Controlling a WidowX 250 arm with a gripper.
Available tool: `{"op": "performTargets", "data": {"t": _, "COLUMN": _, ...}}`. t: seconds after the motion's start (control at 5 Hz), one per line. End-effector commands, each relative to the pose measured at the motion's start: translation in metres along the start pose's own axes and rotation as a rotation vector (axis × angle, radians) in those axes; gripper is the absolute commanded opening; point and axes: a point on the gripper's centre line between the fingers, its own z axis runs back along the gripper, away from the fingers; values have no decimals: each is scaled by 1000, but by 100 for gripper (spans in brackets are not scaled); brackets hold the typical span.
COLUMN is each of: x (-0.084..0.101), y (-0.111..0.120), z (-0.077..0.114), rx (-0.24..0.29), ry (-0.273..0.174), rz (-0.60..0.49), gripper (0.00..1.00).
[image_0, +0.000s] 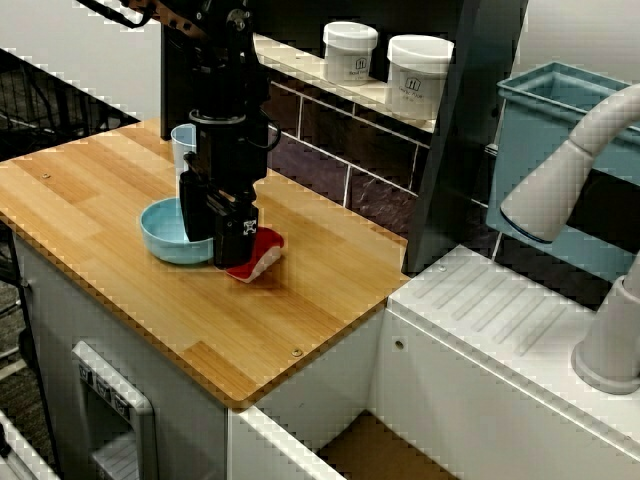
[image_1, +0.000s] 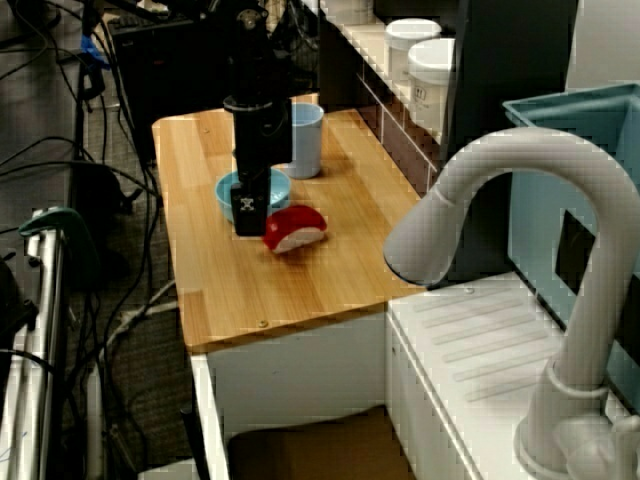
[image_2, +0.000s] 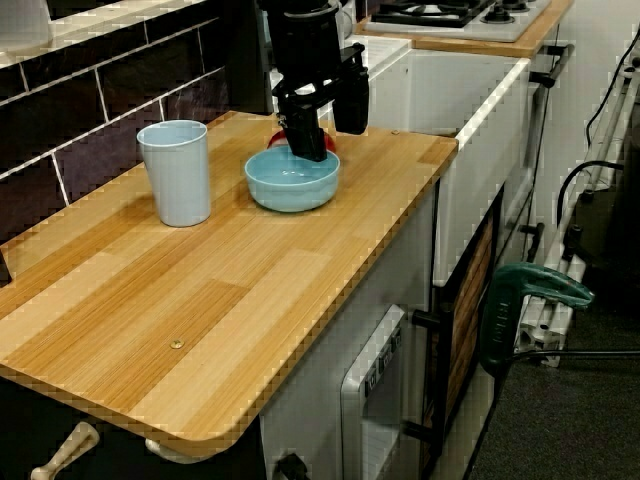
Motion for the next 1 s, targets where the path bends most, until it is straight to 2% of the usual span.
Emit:
{"op": "performTargets", "data": {"t": 0.0, "x": 0, "y": -15, "z": 21, "rx": 31, "ry": -80, "rz": -18, "gripper": 100}}
{"op": "performTargets", "data": {"t": 0.4, "x": 0, "y": -21, "z": 24, "rx": 30, "ry": -76, "rz": -36, "gripper": 100}}
{"op": "performTargets", "data": {"t": 0.8, "x": -5, "y": 9, "z": 43, "rx": 24, "ry": -83, "rz": -5, "gripper": 100}}
